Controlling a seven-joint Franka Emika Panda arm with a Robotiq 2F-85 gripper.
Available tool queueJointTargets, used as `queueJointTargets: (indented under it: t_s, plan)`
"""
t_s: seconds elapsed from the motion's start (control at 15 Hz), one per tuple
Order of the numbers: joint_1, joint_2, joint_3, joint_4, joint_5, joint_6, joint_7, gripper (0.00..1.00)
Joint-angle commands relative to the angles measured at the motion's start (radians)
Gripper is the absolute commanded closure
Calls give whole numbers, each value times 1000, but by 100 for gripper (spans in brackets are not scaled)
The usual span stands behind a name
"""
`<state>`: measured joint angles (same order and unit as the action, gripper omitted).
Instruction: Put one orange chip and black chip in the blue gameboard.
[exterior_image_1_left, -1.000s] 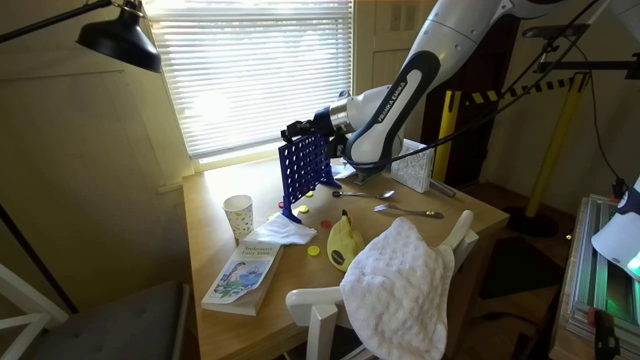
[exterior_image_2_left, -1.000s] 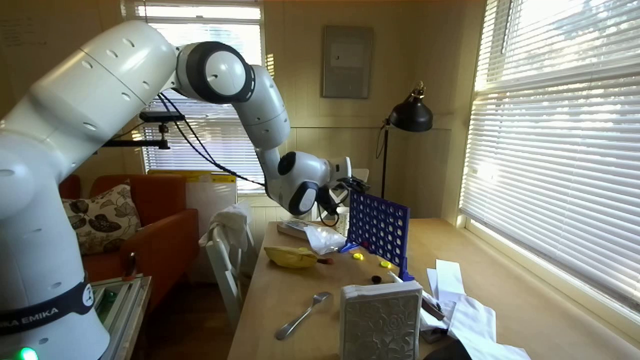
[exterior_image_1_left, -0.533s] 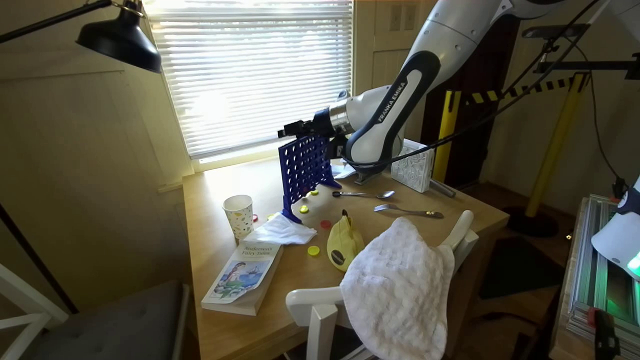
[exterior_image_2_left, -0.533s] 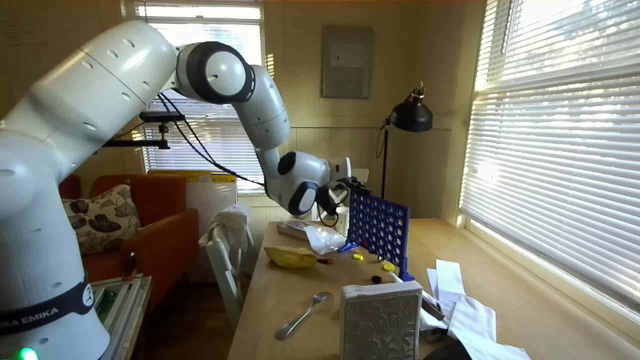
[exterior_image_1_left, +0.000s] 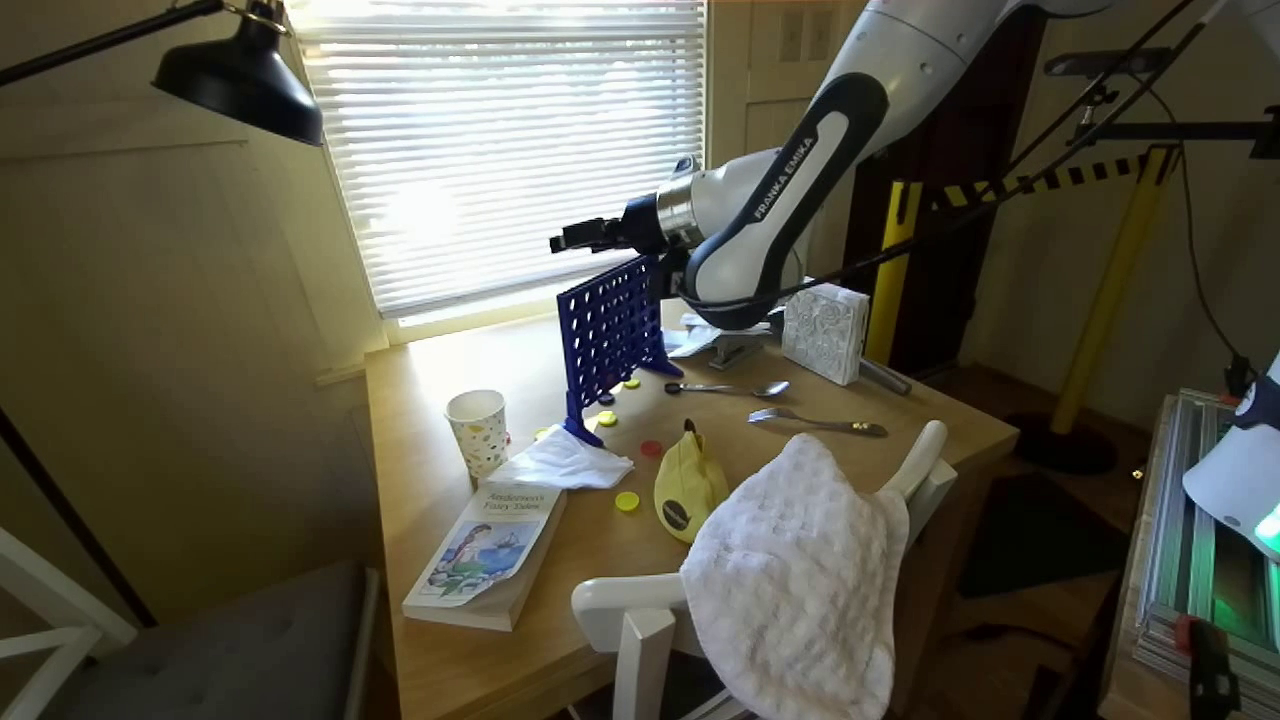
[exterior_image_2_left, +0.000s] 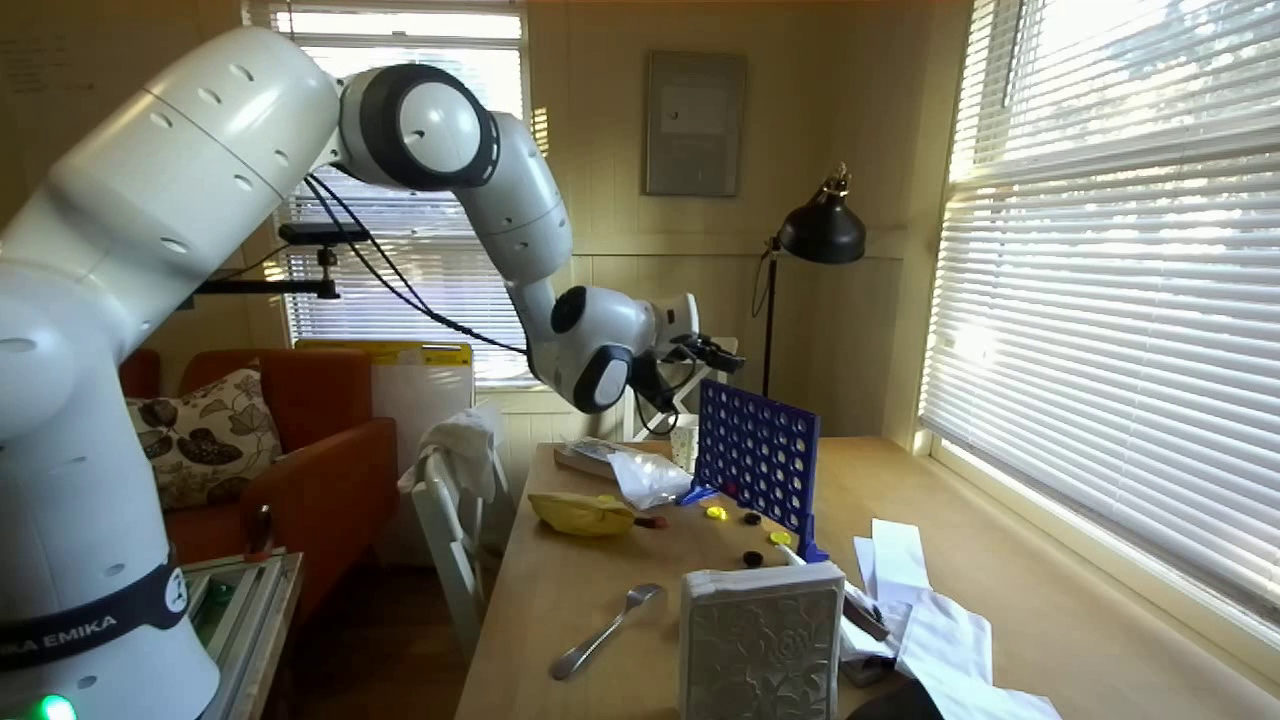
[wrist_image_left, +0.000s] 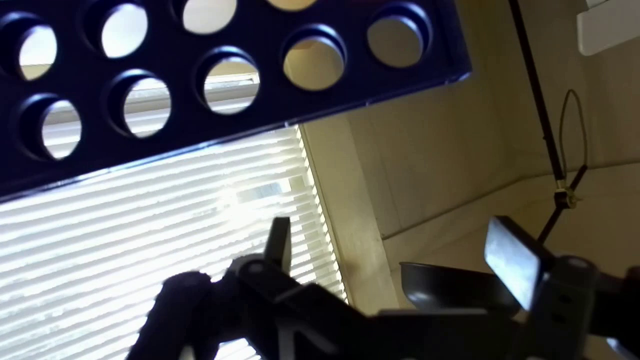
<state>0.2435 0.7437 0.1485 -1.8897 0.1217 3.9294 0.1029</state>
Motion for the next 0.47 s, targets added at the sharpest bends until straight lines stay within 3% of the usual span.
queueJointTargets:
  t_s: [0.0, 0.27, 0.33, 0.4]
  plan:
    - [92, -127, -73, -99, 232, -74, -151, 0]
    - [189, -223, -175, -192, 493, -205, -334, 0]
    - [138, -149, -126, -109, 385, -148, -250, 0]
    - [158, -169, -149, -132, 428, -170, -279, 0]
